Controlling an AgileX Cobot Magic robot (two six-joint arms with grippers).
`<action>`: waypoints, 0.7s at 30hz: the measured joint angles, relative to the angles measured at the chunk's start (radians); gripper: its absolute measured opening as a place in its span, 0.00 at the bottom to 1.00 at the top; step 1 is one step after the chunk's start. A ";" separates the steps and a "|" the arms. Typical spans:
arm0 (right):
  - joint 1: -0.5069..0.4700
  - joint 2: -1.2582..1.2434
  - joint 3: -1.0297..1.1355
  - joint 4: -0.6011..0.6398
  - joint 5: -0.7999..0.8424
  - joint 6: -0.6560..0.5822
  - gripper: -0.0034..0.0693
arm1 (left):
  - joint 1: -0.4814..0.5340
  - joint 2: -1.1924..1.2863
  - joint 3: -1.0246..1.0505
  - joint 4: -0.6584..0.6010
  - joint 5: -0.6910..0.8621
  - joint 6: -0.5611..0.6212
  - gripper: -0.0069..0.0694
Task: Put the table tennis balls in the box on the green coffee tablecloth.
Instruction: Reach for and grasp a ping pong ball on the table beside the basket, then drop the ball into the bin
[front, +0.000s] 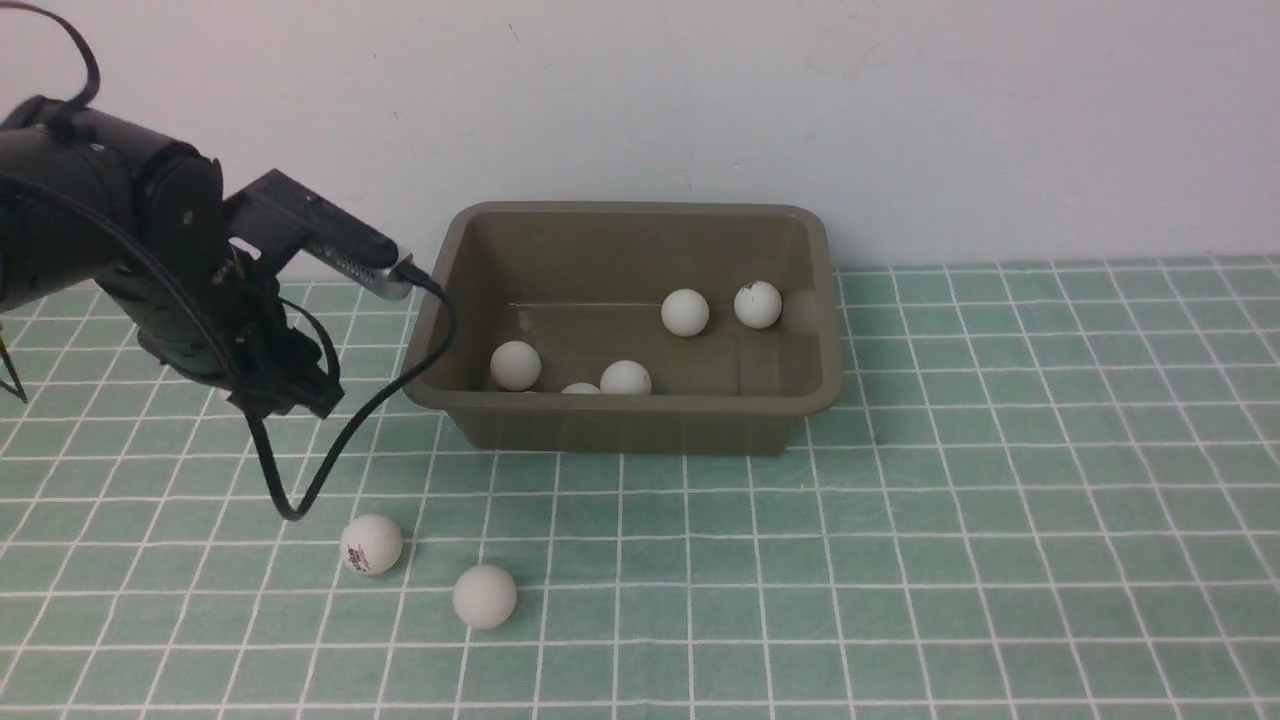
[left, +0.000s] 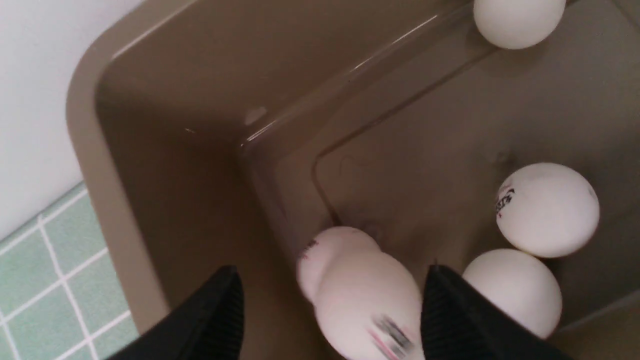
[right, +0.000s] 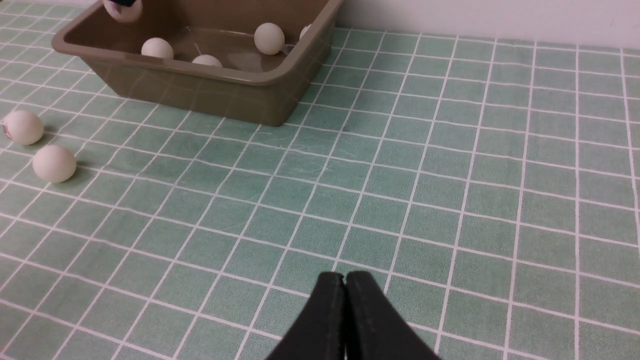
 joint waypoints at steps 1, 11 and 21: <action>0.000 0.000 0.000 0.001 0.000 0.000 0.03 | 0.000 0.020 -0.027 -0.001 0.016 0.000 0.66; 0.000 0.000 0.000 0.001 -0.001 0.000 0.03 | 0.000 0.068 -0.237 0.000 0.296 0.008 0.68; 0.000 0.000 0.000 -0.019 -0.003 0.000 0.03 | 0.001 -0.031 -0.259 -0.021 0.627 -0.011 0.68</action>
